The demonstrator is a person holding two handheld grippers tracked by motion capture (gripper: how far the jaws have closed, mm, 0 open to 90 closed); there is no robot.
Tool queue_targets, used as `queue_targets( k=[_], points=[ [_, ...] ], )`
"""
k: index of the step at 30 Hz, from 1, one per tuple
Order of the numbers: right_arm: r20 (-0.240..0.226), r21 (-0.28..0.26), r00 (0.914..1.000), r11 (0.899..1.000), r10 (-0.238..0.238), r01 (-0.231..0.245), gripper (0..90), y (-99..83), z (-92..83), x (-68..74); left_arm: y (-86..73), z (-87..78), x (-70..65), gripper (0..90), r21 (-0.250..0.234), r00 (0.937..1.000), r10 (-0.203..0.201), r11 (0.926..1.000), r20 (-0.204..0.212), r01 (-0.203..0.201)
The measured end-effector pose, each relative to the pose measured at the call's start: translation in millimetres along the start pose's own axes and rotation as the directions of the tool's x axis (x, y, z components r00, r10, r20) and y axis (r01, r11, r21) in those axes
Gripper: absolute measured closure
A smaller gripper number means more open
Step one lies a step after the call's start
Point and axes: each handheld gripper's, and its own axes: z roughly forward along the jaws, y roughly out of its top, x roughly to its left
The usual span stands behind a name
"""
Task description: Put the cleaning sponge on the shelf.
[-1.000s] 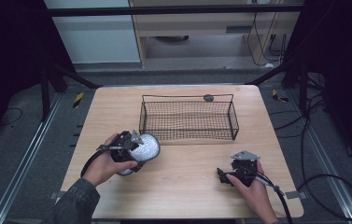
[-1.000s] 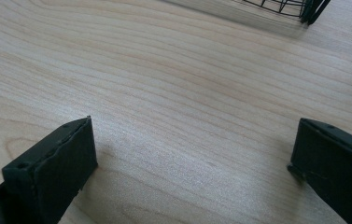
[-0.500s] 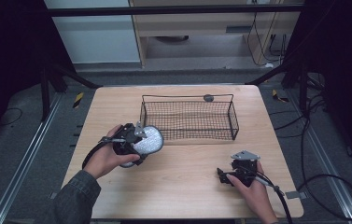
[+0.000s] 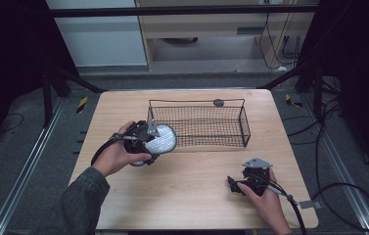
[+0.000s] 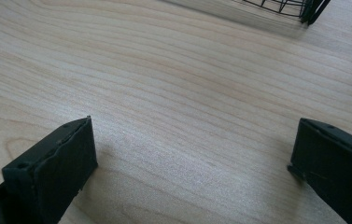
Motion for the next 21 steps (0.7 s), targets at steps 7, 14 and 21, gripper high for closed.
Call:
queue_targets(
  k=[7, 14, 21],
  points=[
    [-0.002, 0.001, 1.0000, 1.000, 0.004, -0.004, 0.4, 0.1, -0.2, 0.2, 16.4, 2.6, 11.8, 7.9, 0.002, 0.9989, 0.046, 0.9989, -0.005, -0.046],
    [0.000, 0.001, 1.0000, 1.000, 0.002, -0.002, 0.4, 0.1, 0.0, 0.2, 36.4, 8.0, 20.7, 7.9, 0.002, 0.9960, 0.089, 0.9960, -0.007, -0.089],
    [0.000, -0.001, 1.0000, 1.000, -0.003, 0.003, 0.6, 0.5, 0.4, 0.2, 51.5, 13.8, 29.3, 7.9, 0.015, 0.9929, 0.119, 0.9928, -0.012, -0.118]
  ],
)
